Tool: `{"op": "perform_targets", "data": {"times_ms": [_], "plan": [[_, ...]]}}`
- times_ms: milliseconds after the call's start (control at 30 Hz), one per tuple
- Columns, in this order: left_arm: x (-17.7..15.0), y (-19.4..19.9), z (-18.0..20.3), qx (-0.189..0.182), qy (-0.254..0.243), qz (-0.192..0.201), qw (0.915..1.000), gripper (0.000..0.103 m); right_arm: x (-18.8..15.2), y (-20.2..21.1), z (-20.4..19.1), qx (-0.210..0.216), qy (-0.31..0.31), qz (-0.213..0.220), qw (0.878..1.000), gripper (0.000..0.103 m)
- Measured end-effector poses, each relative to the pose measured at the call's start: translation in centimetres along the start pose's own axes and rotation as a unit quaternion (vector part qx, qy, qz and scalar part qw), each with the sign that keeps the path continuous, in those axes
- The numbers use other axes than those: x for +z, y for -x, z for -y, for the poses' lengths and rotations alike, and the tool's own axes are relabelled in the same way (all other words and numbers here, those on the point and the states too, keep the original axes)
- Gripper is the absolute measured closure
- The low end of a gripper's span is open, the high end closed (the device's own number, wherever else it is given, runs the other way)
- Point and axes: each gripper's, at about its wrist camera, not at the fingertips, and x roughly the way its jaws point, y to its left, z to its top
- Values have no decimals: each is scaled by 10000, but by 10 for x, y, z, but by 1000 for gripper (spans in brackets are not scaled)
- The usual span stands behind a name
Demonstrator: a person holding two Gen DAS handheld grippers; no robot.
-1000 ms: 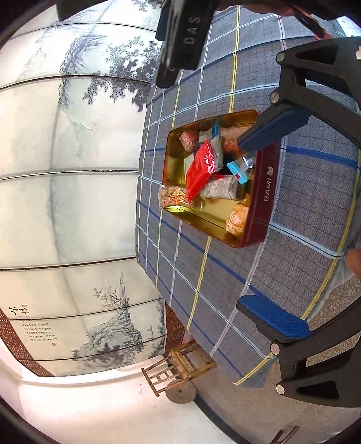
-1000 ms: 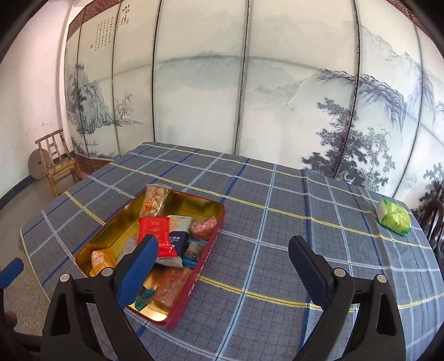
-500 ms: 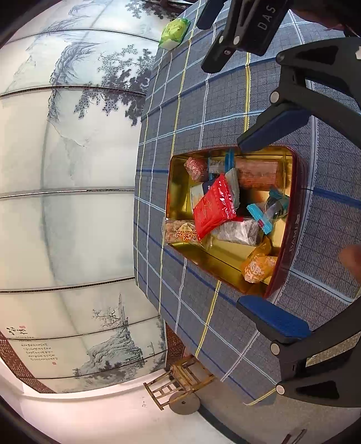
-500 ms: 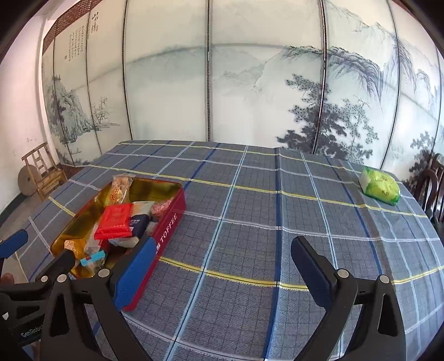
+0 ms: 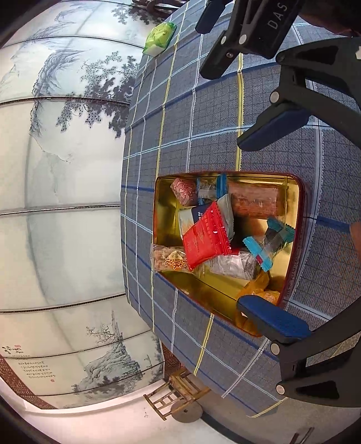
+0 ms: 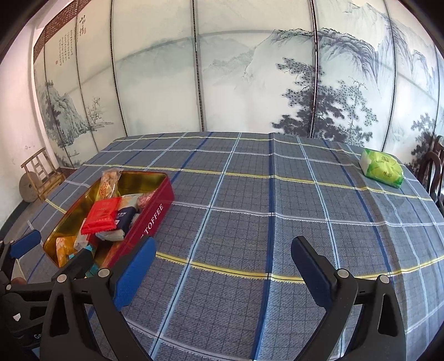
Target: Organize snacks
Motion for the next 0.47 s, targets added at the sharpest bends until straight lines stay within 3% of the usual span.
{"op": "perform_targets", "data": {"times_ms": [467], "plan": [[-6,8,-7,173,29,141,9997,0,-5,0,-6,31,83,-57,9999,5]]}}
